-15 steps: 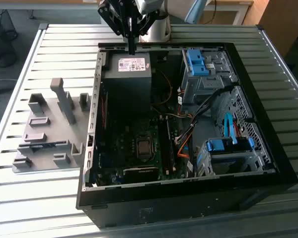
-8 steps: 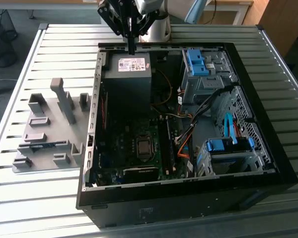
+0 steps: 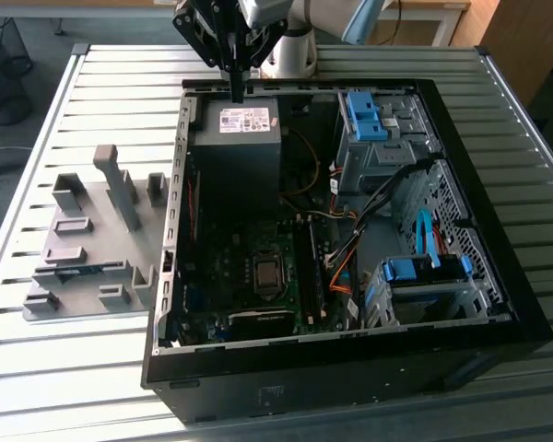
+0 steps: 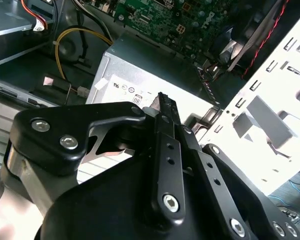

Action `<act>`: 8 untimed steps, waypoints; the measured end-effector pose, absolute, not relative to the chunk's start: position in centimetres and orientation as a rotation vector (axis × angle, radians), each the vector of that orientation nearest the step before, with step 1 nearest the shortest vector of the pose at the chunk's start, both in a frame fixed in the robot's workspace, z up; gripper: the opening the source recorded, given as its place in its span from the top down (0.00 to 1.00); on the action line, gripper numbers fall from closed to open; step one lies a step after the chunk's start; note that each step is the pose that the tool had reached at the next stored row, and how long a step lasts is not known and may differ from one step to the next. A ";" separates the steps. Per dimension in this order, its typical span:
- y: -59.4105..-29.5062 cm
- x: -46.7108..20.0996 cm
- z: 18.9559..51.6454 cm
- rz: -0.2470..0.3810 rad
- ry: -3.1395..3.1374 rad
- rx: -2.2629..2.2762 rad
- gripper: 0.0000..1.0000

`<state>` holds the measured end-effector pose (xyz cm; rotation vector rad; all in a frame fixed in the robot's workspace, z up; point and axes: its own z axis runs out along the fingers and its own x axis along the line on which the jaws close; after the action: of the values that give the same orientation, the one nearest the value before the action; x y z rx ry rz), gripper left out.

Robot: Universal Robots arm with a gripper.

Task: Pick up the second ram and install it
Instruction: 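Reach for the second ram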

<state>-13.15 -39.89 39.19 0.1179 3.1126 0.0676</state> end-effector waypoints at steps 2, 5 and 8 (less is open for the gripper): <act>-39.9 -13.2 39.2 0.068 3.113 0.118 0.90; -39.9 -13.3 39.2 0.068 3.113 0.118 0.90; -39.9 -13.3 39.2 0.068 3.113 0.118 0.90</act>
<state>-13.35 -39.89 39.17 0.1180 3.1126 0.0676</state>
